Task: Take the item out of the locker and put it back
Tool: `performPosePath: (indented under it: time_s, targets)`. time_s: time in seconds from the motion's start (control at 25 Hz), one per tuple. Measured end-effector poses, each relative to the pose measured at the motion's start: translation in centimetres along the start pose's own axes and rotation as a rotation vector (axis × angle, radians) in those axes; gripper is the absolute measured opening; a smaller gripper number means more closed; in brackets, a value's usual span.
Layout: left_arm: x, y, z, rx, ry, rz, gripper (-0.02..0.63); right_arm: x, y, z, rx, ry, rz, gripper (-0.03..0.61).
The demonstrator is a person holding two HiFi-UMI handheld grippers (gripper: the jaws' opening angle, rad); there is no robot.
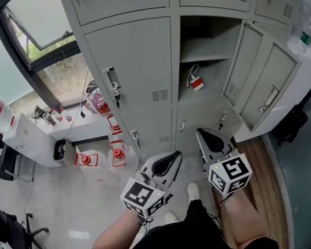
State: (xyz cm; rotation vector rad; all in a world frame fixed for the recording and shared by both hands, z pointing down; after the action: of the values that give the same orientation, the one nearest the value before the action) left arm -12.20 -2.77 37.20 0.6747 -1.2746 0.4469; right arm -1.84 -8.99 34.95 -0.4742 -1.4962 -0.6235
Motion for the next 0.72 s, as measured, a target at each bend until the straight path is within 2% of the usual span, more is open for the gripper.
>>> performPosePath:
  time_s: [0.44,0.72]
  targets:
    - [0.0,-3.2,1.6,0.009,-0.009,0.000,0.017,0.3,-2.8,-3.4,0.016,0.017,0.003,0.052]
    - [0.9,-6.3,2.5,-0.006,-0.007,0.008,0.017,1.4,-4.8,-7.1,0.015,0.022,0.025,0.054]
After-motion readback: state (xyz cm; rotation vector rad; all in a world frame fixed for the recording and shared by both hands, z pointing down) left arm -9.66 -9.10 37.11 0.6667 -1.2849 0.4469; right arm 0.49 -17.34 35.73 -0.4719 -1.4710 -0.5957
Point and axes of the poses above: the fingertips, and each gripper's own axes: y backward along the fingers, z to its left, x out of its underside, the point moved 4 cm from there along y, backward along the fingers, and after that the axes turned 11 degrees about -z, right-handed, at the moved point
